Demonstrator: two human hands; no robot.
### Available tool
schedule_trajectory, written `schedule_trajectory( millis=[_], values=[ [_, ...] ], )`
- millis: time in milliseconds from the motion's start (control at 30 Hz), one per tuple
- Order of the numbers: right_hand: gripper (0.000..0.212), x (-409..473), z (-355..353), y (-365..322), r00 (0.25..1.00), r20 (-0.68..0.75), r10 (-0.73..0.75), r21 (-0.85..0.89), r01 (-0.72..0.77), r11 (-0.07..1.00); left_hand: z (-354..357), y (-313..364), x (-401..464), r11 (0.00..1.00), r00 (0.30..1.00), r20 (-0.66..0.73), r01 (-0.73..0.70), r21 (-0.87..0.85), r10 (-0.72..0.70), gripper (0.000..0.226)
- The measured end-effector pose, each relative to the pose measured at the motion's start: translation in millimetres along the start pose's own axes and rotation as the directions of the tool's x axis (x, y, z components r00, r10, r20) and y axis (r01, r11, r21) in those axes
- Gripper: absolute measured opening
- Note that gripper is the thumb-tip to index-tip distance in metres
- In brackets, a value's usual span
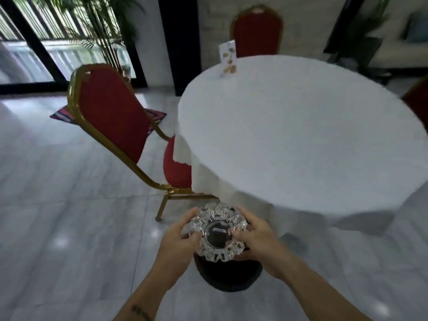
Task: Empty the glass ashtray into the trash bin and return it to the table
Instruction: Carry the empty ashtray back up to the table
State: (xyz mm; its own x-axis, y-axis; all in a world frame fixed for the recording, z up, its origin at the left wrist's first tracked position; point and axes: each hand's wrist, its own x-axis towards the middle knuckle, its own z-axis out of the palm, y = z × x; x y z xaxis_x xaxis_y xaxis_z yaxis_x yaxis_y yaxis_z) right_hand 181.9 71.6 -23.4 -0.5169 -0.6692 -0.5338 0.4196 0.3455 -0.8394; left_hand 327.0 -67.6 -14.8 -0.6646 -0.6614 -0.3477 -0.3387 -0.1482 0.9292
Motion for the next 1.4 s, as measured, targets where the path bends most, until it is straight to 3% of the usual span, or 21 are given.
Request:
schedule_trajectory(
  millis=[267, 467, 567, 833, 1067, 1400],
  values=[
    [0.057, -37.3, -84.0, -103.7, 0.976, -0.18, -0.126, -0.103, 0.108, 0.989, 74.1, 106.1, 23.7, 0.992, 0.984, 0.163, -0.056, -0.114, 0.074, 0.05],
    [0.052, -8.9, -160.7, -146.1, 0.949, -0.269, -0.165, -0.273, 0.089, 0.958, 163.8, 143.0, 77.4, 0.984, 0.981, 0.163, -0.083, -0.159, 0.109, 0.054],
    [0.05, 23.7, -202.2, -161.5, 0.947, -0.291, -0.138, -0.278, 0.054, 0.959, 207.5, 155.5, 111.8, 0.988, 0.989, 0.125, -0.066, -0.137, 0.083, 0.052],
    [0.049, 117.4, -278.3, -174.8, 0.946, -0.305, -0.108, -0.34, -0.002, 0.94, 284.4, 141.4, 199.8, 0.998, 0.999, 0.006, 0.037, -0.047, -0.037, 0.055],
    [0.055, 162.7, -311.1, -170.4, 0.937, -0.321, -0.135, -0.371, 0.006, 0.929, 307.0, 125.7, 237.8, 0.985, 0.993, 0.06, 0.096, 0.145, -0.106, 0.061],
    [0.064, 185.0, -329.3, -156.9, 0.935, -0.334, -0.121, -0.361, -0.009, 0.932, 326.9, 125.6, 252.2, 0.984, 0.99, 0.017, 0.137, 0.111, -0.14, 0.052]
  ],
)
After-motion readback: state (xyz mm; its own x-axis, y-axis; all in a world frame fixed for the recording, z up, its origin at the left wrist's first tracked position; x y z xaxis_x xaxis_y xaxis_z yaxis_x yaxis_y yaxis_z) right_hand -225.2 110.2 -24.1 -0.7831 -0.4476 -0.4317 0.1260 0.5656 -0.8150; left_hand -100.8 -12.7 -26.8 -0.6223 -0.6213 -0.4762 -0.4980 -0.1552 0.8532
